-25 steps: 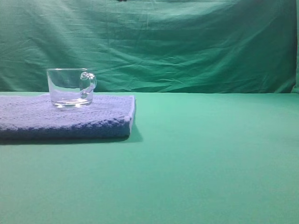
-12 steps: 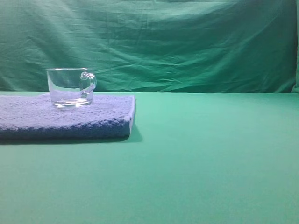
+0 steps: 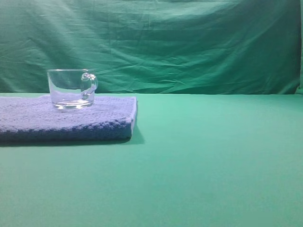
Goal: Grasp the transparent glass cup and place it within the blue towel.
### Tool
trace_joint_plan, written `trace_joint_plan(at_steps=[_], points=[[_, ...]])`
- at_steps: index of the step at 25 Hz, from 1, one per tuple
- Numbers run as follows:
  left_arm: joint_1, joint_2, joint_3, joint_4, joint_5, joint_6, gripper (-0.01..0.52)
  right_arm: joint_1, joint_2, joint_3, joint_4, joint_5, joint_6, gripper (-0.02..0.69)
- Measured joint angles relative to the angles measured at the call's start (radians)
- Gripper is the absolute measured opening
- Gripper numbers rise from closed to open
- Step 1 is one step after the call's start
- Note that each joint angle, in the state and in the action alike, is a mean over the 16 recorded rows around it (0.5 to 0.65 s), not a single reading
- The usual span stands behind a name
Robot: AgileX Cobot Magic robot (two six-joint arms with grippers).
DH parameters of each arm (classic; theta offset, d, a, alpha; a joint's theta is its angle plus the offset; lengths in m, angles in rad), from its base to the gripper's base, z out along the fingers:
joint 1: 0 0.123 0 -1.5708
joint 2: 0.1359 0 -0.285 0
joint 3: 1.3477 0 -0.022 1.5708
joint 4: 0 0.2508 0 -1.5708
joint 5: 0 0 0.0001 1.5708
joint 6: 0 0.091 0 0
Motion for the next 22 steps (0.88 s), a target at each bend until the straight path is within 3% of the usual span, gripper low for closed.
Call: trace_joint_plan(at_steps=[15, 22], points=[[0.000, 0.000, 0.000, 0.000, 0.000, 0.000, 0.000, -0.010, -0.417, 0.318, -0.020, -0.047, 0.081, 0.000], [0.000, 0.000, 0.000, 0.000, 0.000, 0.000, 0.000, -0.129, -0.502, 0.472, -0.037, -0.174, 0.091, 0.000]])
